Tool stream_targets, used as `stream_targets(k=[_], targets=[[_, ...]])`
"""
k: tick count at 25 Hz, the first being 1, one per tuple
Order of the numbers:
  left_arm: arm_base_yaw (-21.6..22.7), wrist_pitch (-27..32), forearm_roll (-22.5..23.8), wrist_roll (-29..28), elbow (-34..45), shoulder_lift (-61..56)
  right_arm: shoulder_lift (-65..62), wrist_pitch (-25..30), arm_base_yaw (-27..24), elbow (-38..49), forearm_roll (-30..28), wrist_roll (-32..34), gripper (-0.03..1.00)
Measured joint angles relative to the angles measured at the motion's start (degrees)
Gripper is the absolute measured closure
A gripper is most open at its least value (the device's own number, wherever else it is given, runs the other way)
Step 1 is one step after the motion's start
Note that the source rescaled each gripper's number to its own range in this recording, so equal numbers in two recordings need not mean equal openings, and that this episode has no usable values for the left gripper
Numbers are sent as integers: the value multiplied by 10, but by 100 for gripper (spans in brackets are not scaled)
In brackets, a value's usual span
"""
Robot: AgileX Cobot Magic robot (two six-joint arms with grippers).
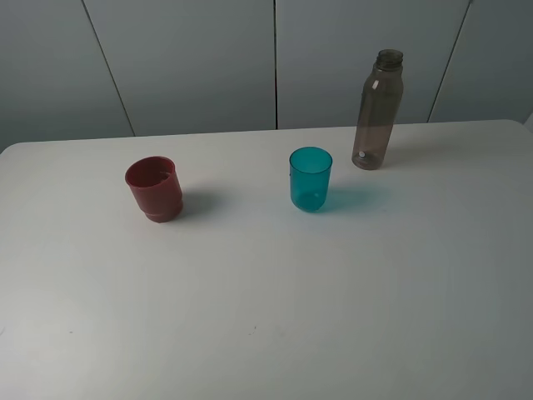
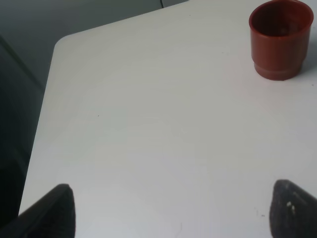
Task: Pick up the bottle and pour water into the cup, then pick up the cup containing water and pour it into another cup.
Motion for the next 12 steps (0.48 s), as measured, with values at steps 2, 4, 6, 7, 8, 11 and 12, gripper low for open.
stream_targets(k=[2, 4, 6, 7, 8, 11, 12], targets=[[0, 0, 0, 0, 0, 0, 0, -10, 0, 7, 1, 1, -3], [0, 0, 0, 0, 0, 0, -1, -16, 0, 8, 3, 1, -3], [0, 0, 0, 0, 0, 0, -1, -17, 0, 8, 5, 1, -3], [0, 0, 0, 0, 0, 0, -1, -17, 0, 8, 5, 1, -3], [0, 0, 0, 0, 0, 0, -1, -18, 0, 8, 6, 1, -3], [0, 0, 0, 0, 0, 0, -1, -18, -2, 8, 7, 3, -3], [0, 0, 0, 0, 0, 0, -1, -18, -9, 8, 7, 3, -3]])
